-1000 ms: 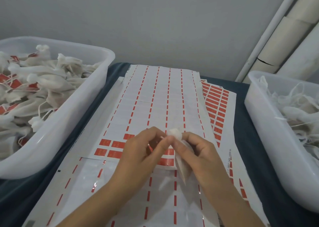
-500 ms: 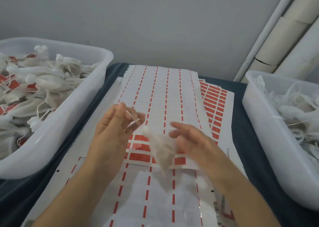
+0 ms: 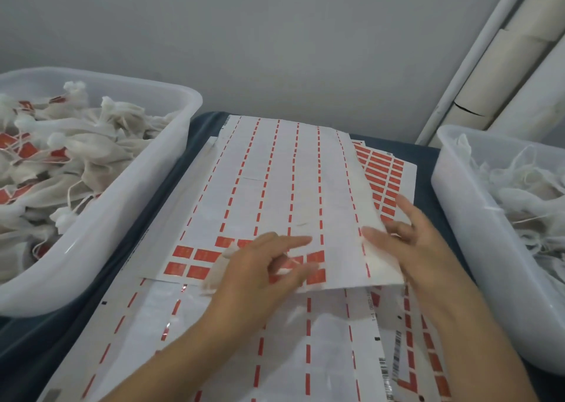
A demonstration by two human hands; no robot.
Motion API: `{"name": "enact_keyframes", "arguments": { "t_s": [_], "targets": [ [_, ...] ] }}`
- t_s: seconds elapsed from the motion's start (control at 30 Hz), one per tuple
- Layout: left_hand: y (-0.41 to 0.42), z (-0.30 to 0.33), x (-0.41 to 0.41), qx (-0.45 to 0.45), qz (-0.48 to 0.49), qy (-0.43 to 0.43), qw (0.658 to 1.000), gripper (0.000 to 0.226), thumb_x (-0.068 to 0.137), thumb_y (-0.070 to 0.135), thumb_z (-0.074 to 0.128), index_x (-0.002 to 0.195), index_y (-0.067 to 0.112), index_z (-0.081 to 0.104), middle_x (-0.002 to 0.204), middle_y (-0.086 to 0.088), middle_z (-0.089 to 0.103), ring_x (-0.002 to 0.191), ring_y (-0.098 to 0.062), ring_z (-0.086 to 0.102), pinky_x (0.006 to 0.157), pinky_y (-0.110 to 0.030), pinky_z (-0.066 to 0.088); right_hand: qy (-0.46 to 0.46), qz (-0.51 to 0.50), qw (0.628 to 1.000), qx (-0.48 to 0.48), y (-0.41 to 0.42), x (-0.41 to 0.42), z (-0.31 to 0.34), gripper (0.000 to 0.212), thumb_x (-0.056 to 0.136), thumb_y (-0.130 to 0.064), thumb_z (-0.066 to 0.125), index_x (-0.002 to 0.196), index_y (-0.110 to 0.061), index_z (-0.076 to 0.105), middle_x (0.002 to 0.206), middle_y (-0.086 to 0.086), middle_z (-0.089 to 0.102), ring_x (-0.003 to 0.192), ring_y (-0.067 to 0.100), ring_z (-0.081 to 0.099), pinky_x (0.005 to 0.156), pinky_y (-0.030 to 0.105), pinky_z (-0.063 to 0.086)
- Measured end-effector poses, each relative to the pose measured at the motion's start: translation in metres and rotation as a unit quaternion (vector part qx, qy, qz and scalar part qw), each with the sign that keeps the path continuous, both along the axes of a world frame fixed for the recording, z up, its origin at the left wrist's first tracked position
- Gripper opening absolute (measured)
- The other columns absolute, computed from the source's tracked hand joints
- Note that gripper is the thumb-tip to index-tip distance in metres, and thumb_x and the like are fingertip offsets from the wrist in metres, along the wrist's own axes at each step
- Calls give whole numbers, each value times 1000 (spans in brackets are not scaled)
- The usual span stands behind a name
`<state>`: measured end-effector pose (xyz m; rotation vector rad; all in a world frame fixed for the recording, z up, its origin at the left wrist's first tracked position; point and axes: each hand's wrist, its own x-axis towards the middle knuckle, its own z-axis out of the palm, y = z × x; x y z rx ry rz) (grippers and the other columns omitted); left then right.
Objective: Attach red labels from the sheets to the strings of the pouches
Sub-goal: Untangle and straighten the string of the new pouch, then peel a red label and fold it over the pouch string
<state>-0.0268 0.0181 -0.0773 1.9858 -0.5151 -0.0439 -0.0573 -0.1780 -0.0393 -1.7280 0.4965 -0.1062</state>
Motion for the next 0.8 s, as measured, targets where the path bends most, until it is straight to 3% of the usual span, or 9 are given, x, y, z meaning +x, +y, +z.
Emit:
{"name": "enact_keyframes", "arguments": {
  "t_s": [0.07, 0.13, 0.23, 0.3, 0.37, 0.5, 0.57, 0.67, 0.8],
  "targets": [
    [-4, -6, -1, 20, 7, 2, 1000, 32, 64, 57, 52, 95, 61, 44, 76, 22, 53, 78, 16, 44, 60, -1, 37, -59, 18, 967, 247, 7, -3, 6, 46, 66, -15, 73, 107, -32, 61, 100, -4, 73, 85, 19, 72, 51, 26, 53],
    [-6, -11, 1, 27, 21, 1, 999, 42, 67, 56, 55, 108, 57, 46, 77, 24, 52, 79, 18, 43, 60, 0, 36, -78, 76, 917, 383, 22, -7, 9, 42, 59, -15, 81, 99, -25, 72, 106, 3, 71, 89, 21, 71, 56, 28, 55],
    [-8, -16, 4, 48, 42, -18, 998, 52, 72, 51, 58, 123, 43, 52, 75, 22, 49, 74, 10, 46, 64, 1, 36, -31, 162, 962, 220, 41, -14, 2, 65, 51, -35, 86, 111, -35, 59, 105, -16, 68, 90, 2, 66, 57, 14, 53],
    [-8, -18, 4, 59, 53, -29, 996, 48, 78, 42, 62, 125, 39, 53, 75, 24, 46, 71, 8, 46, 65, 2, 36, 8, 179, 982, 53, 47, -13, -2, 67, 58, -41, 77, 115, -46, 43, 106, -31, 59, 96, -2, 58, 55, 8, 49],
    [-7, -19, 5, 48, 49, -37, 997, 46, 80, 36, 64, 125, 37, 55, 76, 25, 46, 76, 13, 45, 66, 3, 35, 20, 177, 984, 5, 49, -12, -7, 62, 63, -41, 73, 115, -47, 39, 111, -33, 51, 103, -2, 50, 59, 10, 48],
    [-5, -12, 4, -4, 42, -49, 998, 41, 70, 49, 58, 111, 46, 56, 82, 29, 50, 82, 20, 44, 66, 3, 36, -1, 53, 999, 9, 39, -10, -14, 27, 84, -25, 66, 105, -36, 53, 109, -11, 64, 97, 15, 61, 78, 28, 53],
    [-3, -6, 3, -27, 58, -61, 996, 33, 65, 54, 54, 97, 57, 48, 82, 28, 52, 83, 16, 46, 65, 2, 37, -39, 18, 989, 139, 38, -7, -14, 32, 83, -15, 65, 110, -30, 56, 108, -2, 68, 95, 22, 67, 79, 39, 57],
    [-3, -2, 0, -40, 71, -76, 994, 32, 66, 53, 54, 94, 60, 42, 80, 27, 52, 83, 13, 47, 66, 2, 37, -105, 55, 947, 297, 46, -5, -14, 46, 70, -14, 70, 113, -26, 59, 108, 0, 70, 99, 20, 67, 73, 34, 58],
    [-2, -2, 1, -55, 75, -91, 992, 32, 68, 47, 56, 100, 42, 56, 80, 30, 52, 83, 12, 49, 64, 1, 38, -123, 56, 967, 214, 62, -7, -24, 55, 54, -32, 75, 107, -35, 60, 107, -9, 70, 104, 18, 65, 86, 37, 55]
  ]
}}
